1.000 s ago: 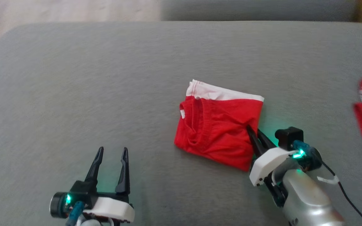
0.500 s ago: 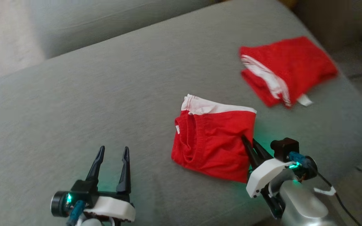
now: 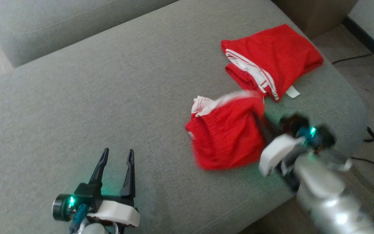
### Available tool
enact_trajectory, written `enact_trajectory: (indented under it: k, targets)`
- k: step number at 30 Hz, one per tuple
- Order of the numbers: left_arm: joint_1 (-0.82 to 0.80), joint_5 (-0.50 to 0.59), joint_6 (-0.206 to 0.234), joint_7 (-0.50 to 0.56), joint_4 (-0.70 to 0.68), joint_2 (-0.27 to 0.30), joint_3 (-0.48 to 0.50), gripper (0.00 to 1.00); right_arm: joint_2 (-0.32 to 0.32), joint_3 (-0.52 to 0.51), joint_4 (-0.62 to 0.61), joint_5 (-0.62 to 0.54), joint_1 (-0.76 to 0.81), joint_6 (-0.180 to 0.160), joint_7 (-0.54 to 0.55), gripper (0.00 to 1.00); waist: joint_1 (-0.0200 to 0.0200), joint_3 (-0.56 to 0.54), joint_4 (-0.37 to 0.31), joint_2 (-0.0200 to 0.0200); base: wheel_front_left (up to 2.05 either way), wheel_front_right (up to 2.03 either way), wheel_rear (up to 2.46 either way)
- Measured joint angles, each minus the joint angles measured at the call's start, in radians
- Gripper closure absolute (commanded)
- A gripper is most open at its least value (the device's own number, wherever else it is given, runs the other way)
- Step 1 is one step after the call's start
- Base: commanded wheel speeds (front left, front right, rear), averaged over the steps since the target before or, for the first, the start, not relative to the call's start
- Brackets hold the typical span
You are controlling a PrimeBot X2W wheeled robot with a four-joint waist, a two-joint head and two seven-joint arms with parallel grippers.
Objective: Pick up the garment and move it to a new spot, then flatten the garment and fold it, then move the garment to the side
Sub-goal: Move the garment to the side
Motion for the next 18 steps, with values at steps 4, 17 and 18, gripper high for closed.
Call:
enact_trajectory:
  k: [4,17,18]
  targets:
    - [-0.002,0.013,-0.001,0.000,0.009,0.000,0.001,0.00,-0.082,0.006,0.033,-0.032,-0.150,0.000,0.000,1.00,0.0000,0.025,0.036,0.0000,0.00,0.00,0.00]
    - [-0.084,0.041,-0.018,0.000,0.011,0.000,-0.006,0.00,-0.296,-0.019,0.270,-0.111,-0.429,0.000,0.048,1.00,0.0001,0.120,0.167,0.0000,0.00,0.00,0.00]
    - [-0.089,0.045,-0.022,0.000,0.011,0.000,-0.006,0.00,-0.310,-0.040,0.289,-0.124,-0.445,0.000,0.053,0.72,0.0002,0.127,0.177,0.0000,0.00,0.00,0.00]
